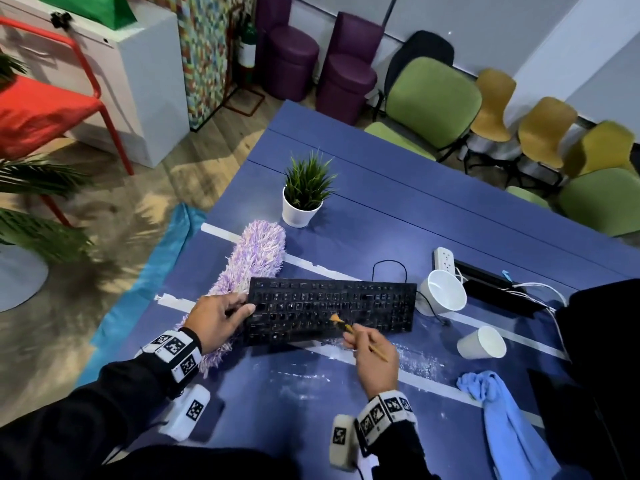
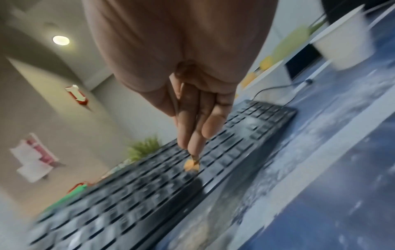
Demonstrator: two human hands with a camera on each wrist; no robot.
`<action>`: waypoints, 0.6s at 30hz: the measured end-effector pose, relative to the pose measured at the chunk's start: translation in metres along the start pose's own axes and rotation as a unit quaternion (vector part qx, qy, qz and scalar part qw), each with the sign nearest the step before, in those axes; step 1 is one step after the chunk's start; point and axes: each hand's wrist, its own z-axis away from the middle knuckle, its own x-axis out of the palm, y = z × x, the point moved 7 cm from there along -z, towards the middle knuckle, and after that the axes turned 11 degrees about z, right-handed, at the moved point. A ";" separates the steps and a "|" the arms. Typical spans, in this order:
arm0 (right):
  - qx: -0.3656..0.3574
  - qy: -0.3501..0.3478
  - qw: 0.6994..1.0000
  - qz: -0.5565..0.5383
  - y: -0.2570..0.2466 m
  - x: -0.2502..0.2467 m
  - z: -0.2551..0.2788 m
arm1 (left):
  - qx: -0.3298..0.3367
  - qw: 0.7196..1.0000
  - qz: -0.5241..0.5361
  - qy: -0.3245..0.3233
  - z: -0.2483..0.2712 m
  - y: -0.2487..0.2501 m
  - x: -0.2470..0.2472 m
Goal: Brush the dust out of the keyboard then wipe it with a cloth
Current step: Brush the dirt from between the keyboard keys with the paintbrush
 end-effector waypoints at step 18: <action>-0.062 0.027 0.983 0.172 0.012 -0.043 -0.033 | 0.047 0.999 -0.015 -0.006 0.008 0.026 -0.001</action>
